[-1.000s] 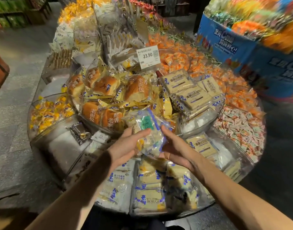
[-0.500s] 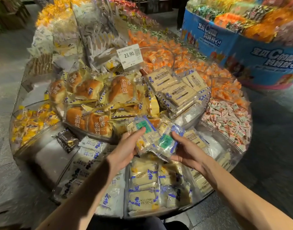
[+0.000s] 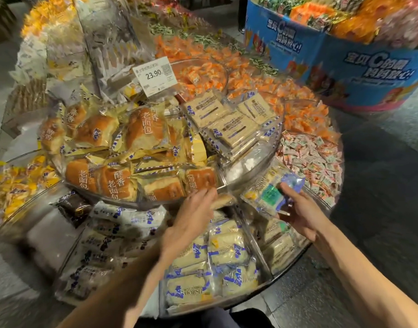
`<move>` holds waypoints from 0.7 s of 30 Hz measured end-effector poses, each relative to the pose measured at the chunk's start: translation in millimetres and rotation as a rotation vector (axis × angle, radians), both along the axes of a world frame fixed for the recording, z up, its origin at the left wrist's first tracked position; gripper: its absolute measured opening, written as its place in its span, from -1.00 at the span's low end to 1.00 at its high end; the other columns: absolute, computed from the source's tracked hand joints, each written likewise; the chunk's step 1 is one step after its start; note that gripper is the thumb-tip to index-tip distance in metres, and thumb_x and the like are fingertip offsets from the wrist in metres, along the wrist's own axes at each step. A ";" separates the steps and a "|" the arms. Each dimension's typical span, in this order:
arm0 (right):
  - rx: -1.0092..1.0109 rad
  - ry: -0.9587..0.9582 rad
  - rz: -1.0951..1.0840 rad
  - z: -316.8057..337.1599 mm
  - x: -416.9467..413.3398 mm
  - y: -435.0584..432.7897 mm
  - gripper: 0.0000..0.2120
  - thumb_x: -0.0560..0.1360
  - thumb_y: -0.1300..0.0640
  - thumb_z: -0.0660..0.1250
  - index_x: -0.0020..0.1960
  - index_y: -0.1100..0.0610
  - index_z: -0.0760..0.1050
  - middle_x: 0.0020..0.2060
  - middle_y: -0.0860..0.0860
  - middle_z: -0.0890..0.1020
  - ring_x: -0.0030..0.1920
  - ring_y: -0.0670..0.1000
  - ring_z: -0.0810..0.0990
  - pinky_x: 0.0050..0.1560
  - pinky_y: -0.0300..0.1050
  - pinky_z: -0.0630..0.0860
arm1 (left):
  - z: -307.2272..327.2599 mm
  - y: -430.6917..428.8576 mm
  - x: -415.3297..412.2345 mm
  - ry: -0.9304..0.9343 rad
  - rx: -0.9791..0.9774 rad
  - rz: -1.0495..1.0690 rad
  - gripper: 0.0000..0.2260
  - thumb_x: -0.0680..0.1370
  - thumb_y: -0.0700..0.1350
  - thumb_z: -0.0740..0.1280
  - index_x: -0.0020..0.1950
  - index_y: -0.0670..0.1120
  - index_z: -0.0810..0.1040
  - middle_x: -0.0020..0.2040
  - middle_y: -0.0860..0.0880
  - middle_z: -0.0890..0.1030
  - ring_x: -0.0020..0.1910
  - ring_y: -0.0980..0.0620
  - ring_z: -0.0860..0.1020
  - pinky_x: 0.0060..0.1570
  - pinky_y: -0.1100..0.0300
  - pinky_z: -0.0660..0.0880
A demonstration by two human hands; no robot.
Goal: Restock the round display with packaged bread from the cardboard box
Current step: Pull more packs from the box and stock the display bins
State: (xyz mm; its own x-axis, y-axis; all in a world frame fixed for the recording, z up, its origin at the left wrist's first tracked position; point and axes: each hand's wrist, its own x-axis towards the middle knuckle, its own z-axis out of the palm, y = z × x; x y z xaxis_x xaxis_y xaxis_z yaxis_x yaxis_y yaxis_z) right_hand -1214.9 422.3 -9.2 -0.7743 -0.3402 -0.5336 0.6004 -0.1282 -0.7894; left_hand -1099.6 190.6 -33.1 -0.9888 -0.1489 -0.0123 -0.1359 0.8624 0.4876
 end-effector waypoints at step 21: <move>-0.054 -0.047 0.132 -6.8 6.7 -4.7 -0.81 0.58 0.13 0.33 0.12 0.21 0.56 -0.21 0.05 0.74 -0.31 -0.02 0.70 -0.41 -0.13 0.61 | -36.6 33.6 -7.4 -0.305 -0.037 0.141 -0.66 0.68 0.05 0.18 0.07 -0.16 0.62 -0.02 -0.06 0.56 -0.04 0.03 0.53 0.07 0.06 0.56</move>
State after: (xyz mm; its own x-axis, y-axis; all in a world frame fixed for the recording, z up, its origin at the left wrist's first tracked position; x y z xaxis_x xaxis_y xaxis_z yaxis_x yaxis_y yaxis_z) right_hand -1208.2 417.6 -16.0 -0.6953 -0.4665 -0.5468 0.6512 -0.0870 -0.7539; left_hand -1107.0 224.1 -69.7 -0.9098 -0.2904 -0.2967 -0.3905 0.8411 0.3742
